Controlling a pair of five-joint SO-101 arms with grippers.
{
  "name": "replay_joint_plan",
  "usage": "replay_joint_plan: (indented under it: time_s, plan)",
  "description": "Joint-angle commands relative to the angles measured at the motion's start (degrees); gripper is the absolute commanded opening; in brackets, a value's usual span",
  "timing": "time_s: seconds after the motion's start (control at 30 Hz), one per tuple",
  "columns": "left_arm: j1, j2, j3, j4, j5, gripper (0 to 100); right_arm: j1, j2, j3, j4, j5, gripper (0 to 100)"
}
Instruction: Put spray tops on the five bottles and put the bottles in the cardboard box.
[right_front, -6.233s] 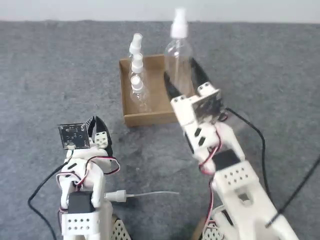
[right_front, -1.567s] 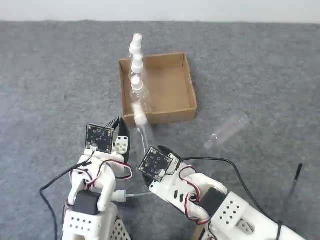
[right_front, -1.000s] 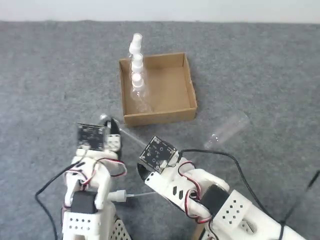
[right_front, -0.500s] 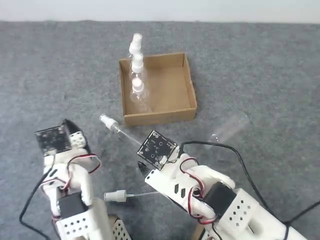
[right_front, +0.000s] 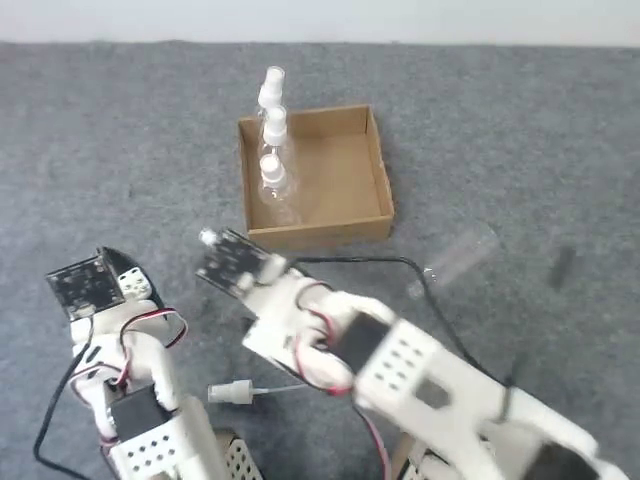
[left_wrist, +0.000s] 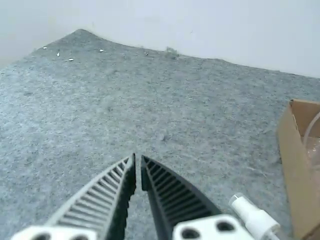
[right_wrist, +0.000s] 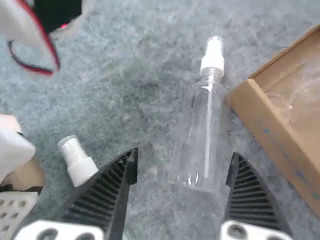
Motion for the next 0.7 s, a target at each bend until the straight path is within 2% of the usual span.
replay_joint_plan:
  time_s: [0.0, 0.1, 0.33, 0.4, 0.57, 0.67]
  plan:
    - [-0.4, -1.0, -2.2, -1.5, 0.2, 2, -0.7, 10.2, -11.6, 0.2, 0.8, 23.0]
    - [-0.5, -1.0, -2.2, -1.5, 0.2, 2, -0.7, 16.9, -17.2, 2.2, 0.8, 23.0]
    - [-0.6, -1.0, -2.2, -1.5, 0.2, 2, 0.5, 30.1, -35.7, 15.5, 0.7, 23.0]
    - [-2.5, -1.0, -2.2, -1.8, 0.2, 2, 1.0, 33.7, -40.4, 18.5, 0.7, 23.0]
    - [-5.8, -1.0, -1.9, -3.9, 1.8, 2, 1.2, 41.6, -49.2, 21.7, 0.7, 14.8]
    - [-6.8, -1.0, -2.0, -3.9, 3.4, 2, 1.5, 45.0, -52.2, 21.8, 0.7, 13.9]
